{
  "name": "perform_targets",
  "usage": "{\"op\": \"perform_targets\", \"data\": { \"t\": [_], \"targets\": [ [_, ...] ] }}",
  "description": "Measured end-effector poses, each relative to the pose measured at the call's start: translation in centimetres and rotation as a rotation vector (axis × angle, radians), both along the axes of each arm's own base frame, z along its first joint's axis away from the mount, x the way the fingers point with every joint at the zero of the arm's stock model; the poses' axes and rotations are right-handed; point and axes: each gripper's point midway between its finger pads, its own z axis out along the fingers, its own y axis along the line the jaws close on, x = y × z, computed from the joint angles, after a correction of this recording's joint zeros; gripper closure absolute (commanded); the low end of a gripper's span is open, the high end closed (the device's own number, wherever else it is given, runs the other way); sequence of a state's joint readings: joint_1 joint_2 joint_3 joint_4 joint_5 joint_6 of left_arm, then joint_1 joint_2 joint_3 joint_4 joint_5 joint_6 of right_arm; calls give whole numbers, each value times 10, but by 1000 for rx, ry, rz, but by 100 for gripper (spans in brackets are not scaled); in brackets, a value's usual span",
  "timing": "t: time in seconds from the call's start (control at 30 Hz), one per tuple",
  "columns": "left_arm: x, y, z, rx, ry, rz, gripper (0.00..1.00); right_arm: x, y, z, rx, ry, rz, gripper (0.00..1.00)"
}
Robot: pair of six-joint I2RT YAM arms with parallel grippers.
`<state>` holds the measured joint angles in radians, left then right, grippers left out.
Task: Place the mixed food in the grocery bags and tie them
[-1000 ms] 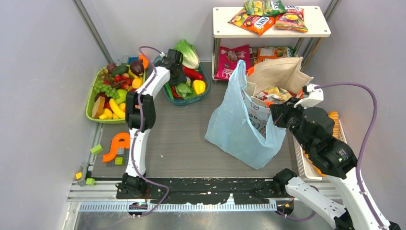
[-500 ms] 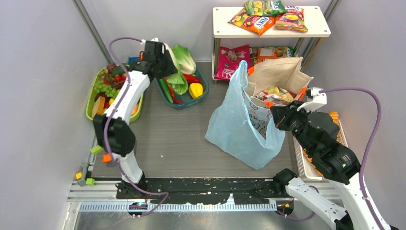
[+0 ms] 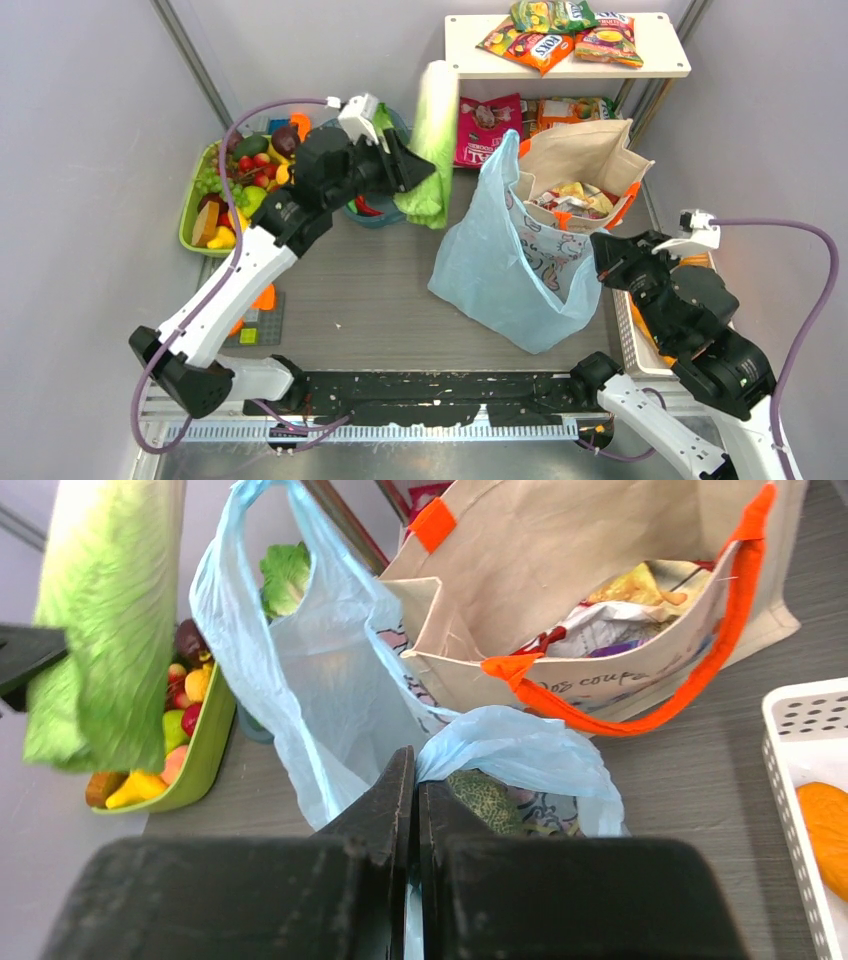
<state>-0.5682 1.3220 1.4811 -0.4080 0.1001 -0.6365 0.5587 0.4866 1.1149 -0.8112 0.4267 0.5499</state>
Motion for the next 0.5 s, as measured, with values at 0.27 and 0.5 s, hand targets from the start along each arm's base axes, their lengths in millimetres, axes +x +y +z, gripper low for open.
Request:
{"op": "perform_targets", "data": {
  "t": [0.27,0.5],
  "targets": [
    [-90,-65,55,-145,-315,-365,100,-6,-13,-10,5,-1,-50,95],
    [-127,-98,70,-173,-563,-545,100,-8,-13,-22,7,24,-52,95]
  ]
}}
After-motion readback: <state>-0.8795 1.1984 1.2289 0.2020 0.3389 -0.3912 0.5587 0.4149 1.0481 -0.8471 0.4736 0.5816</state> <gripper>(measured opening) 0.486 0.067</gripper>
